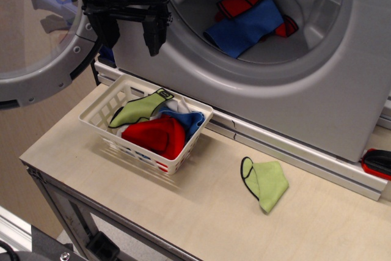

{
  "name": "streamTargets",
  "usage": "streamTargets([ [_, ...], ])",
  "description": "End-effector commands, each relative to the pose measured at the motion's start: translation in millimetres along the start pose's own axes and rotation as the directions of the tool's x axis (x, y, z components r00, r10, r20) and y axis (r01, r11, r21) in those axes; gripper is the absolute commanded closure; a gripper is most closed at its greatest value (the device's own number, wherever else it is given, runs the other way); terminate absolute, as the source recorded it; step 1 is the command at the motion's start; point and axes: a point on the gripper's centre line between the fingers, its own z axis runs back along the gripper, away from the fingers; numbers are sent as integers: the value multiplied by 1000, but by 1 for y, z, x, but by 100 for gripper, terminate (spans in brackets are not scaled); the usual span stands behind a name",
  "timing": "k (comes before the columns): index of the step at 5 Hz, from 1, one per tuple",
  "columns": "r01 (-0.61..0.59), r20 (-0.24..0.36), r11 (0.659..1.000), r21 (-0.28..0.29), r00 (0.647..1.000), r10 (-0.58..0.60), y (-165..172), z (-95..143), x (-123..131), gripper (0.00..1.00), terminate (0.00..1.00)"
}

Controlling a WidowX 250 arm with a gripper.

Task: Take clothes out of laundry machine

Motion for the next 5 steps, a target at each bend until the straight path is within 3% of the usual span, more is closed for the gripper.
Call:
streamTargets([
  [1, 0, 0, 1000, 0, 1000, 0, 0, 0, 0, 0, 0],
  [2, -11, 45, 997, -79, 999, 14, -3, -3, 1, 0, 0],
  [3, -25, 166, 991, -128, 985, 47, -59, -29, 25, 0, 0],
  [4, -65, 261, 976, -208, 958, 119, -77, -26, 52, 0, 0],
  [5, -64, 314, 964, -256, 938, 146, -87, -24, 68, 0, 0],
])
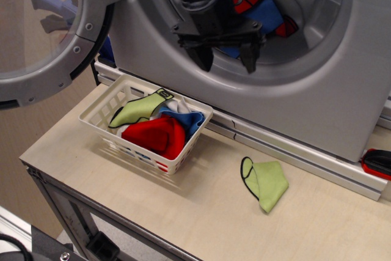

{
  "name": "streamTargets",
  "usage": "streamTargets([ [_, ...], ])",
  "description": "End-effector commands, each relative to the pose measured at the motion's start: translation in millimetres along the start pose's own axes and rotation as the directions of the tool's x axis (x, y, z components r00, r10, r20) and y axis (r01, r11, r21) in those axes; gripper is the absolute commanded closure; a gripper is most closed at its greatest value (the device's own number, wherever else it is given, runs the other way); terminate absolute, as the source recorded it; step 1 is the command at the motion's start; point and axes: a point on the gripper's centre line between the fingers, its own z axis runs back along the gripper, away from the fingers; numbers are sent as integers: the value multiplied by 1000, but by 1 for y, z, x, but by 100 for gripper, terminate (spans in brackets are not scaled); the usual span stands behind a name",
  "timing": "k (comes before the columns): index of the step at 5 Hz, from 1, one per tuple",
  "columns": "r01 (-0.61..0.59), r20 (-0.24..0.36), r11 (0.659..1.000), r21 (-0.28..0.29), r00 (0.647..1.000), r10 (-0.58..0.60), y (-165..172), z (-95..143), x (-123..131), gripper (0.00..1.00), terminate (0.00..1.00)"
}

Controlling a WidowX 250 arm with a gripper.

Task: Take clothes out of laundry machine

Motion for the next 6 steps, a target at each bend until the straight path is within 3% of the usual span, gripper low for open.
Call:
streamTargets([
  [1, 7, 181, 998, -67, 983, 6, -15, 11, 45, 0, 0],
  [2, 23, 225, 997, -77, 974, -5, -17, 9, 51, 0, 0],
  [4, 45, 245, 997, -69, 969, -27, -26, 0, 71, 0, 0],
  [6, 40, 284, 992, -120, 959, -5, -48, -8, 81, 0, 0],
])
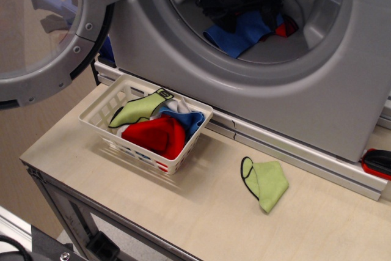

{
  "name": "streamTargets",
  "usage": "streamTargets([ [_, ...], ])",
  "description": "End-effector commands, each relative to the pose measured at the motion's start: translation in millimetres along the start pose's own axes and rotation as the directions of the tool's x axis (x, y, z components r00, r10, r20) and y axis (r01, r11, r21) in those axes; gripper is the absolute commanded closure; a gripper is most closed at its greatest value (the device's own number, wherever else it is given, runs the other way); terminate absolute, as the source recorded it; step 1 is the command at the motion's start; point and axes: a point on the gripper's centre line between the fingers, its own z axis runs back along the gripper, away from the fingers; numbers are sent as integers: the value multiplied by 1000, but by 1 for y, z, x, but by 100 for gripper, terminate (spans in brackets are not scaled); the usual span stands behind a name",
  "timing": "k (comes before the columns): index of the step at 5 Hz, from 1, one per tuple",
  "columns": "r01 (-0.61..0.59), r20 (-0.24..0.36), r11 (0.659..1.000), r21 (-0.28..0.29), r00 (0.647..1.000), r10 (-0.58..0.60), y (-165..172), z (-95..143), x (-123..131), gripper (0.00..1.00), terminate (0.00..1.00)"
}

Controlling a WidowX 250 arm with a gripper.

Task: Take clothes out of laundry machine

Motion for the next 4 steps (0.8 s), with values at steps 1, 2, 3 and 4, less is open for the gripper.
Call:
streamTargets([
  [1, 5, 87, 1000, -19, 996, -4, -20, -14, 21, 0, 0],
  [2, -8, 66, 1000, 15, 998, 7, -19, -28, 19, 0, 0],
  [3, -5, -11, 993, 122, 1000, 7, -11, -49, 13, 0, 0],
  [4, -12, -4, 978, 210, 1000, 13, -2, -58, 11, 0, 0],
])
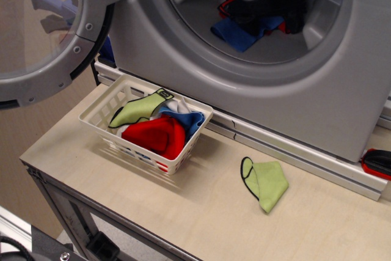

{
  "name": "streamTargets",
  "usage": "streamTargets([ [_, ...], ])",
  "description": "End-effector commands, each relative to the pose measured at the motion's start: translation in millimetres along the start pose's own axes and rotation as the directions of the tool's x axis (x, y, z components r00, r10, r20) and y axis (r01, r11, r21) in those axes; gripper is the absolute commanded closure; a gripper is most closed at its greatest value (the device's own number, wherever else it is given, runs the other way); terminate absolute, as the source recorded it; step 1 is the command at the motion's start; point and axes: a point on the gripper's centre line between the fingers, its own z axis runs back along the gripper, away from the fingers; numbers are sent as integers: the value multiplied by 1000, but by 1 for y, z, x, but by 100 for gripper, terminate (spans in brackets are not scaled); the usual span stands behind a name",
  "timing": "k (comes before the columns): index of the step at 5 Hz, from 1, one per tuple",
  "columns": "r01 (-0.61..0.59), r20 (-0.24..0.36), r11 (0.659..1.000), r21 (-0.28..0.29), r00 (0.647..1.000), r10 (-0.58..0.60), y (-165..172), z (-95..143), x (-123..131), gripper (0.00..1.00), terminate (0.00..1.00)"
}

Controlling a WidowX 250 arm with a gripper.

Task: Take clothes out of laundry machine

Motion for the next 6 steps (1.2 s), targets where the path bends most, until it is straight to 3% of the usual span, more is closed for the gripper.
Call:
streamTargets([
  [1, -55, -24, 984, 170, 998, 60, 22, -1, 6, 0, 0],
  [2, -42, -60, 976, 214, 997, 57, 30, 7, -4, 100, 0],
  [5, 60, -100, 981, 185, 994, -42, 49, 42, -41, 100, 0],
  [6, 85, -106, 982, 168, 992, -68, 67, 67, -51, 100, 0],
])
